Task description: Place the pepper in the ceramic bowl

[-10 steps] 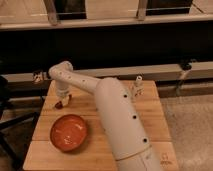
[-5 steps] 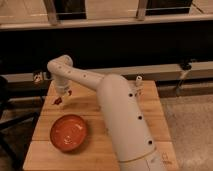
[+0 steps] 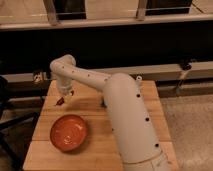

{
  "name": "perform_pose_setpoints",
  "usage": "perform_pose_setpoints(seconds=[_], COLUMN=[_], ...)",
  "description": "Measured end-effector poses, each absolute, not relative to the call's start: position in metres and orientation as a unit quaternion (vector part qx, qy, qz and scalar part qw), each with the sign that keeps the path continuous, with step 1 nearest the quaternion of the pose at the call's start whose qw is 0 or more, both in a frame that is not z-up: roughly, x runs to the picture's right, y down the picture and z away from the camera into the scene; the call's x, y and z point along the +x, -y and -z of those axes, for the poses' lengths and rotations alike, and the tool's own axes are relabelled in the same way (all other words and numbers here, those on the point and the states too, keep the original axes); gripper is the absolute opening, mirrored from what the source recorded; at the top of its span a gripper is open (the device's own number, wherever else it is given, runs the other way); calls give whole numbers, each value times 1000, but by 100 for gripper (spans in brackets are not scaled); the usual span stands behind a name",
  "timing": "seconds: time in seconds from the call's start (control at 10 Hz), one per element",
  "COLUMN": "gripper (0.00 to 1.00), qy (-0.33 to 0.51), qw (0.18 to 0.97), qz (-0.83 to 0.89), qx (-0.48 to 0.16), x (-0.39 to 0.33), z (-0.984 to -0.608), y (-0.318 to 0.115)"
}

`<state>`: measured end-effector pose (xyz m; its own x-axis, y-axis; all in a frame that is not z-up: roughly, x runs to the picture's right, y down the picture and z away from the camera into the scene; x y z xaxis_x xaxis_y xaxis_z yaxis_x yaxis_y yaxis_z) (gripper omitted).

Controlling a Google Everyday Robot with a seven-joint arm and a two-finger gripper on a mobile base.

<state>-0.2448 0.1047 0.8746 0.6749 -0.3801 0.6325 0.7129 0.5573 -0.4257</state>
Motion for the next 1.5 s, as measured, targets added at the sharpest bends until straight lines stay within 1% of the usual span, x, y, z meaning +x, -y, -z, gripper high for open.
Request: perform_pose_setpoints(seconds=[0.6,1.3,1.5], gripper=[2,2,2], qy=[250,258,258], qw=[842,836,835], qz=[330,338,340], qx=[-346,-347,-347], x=[-223,-207,-204], z=[-859,-825,-810], y=[-122,-157,-172])
